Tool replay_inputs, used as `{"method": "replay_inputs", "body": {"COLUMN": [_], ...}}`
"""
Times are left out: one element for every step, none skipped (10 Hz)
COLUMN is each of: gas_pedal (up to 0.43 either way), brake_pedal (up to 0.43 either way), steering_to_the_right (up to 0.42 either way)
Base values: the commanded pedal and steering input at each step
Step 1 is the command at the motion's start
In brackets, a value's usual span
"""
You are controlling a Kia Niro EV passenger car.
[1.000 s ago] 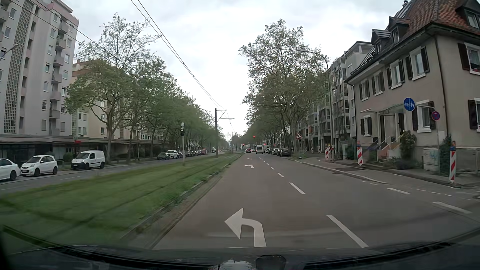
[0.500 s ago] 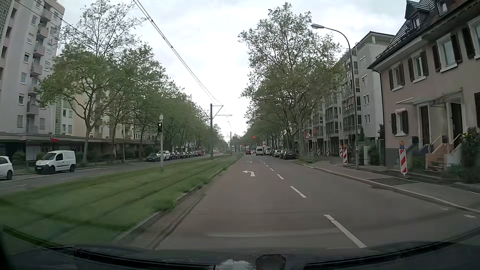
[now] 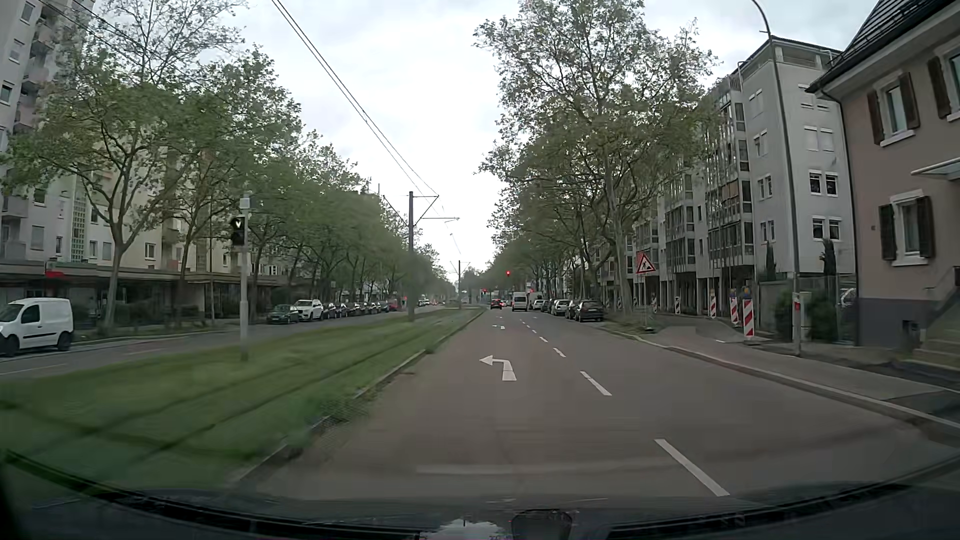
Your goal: Follow the waypoints while adhering to traffic rules and regulations
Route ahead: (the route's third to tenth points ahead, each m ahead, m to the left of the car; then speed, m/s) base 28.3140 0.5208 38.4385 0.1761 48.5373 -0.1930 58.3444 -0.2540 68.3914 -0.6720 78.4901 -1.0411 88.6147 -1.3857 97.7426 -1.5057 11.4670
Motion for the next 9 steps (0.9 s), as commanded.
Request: {"method": "replay_inputs", "body": {"gas_pedal": [0.008,0.008,0.008,0.008,0.008,0.008,0.008,0.008,0.008], "brake_pedal": [0.0,0.0,0.0,0.0,0.0,0.0,0.0,0.0,0.0], "steering_to_the_right": [0.002,0.002,0.001,0.001,0.004,0.004,0.004,0.004,0.004]}}
